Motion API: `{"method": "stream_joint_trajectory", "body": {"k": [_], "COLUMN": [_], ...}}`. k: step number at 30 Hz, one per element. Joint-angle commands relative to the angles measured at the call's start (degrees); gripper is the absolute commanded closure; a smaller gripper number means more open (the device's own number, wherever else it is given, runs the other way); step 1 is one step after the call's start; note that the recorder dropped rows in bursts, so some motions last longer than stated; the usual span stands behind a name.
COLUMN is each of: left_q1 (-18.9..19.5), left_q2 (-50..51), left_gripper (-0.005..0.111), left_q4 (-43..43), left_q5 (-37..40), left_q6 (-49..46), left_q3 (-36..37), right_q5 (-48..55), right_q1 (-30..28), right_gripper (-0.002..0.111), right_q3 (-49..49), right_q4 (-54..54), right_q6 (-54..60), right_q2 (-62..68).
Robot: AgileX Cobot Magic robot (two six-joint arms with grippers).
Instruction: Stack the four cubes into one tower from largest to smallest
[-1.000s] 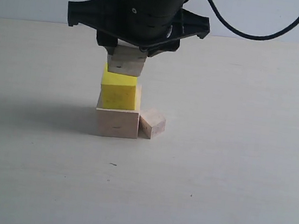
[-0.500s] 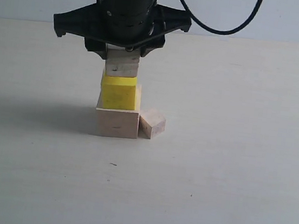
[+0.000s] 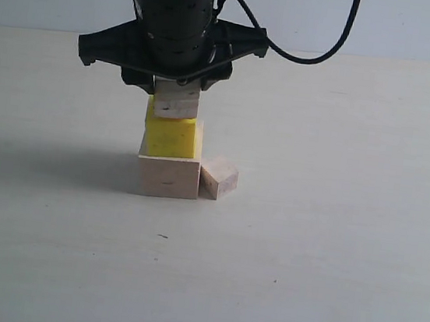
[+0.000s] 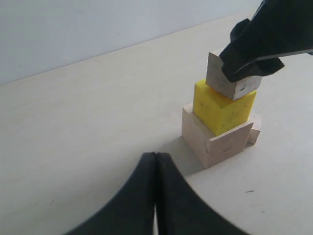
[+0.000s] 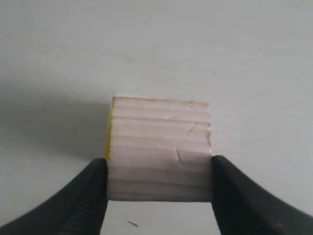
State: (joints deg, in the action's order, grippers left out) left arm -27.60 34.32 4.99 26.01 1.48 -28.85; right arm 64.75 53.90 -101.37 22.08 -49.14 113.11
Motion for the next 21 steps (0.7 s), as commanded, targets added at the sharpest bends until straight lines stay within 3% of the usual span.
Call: {"method": "stream_joint_trajectory", "body": {"k": [1, 21], "left_q1": [0.2, 0.2], "left_q2": [-0.3, -0.4], "left_gripper": [0.107, 0.107], "left_q4": [-0.4, -0.6], "left_q5": [-0.5, -0.5], "left_q6": [0.4, 0.4], "left_q3": [0.2, 0.2], "right_q5": [-1.2, -0.6], "right_q1": [0.0, 0.0], "right_gripper": [0.108, 0.108], "right_q3": [-0.6, -0.6], "right_q4": [1.0, 1.9], "right_q6": [-1.6, -2.7], "right_q2": [-0.2, 1.6]}}
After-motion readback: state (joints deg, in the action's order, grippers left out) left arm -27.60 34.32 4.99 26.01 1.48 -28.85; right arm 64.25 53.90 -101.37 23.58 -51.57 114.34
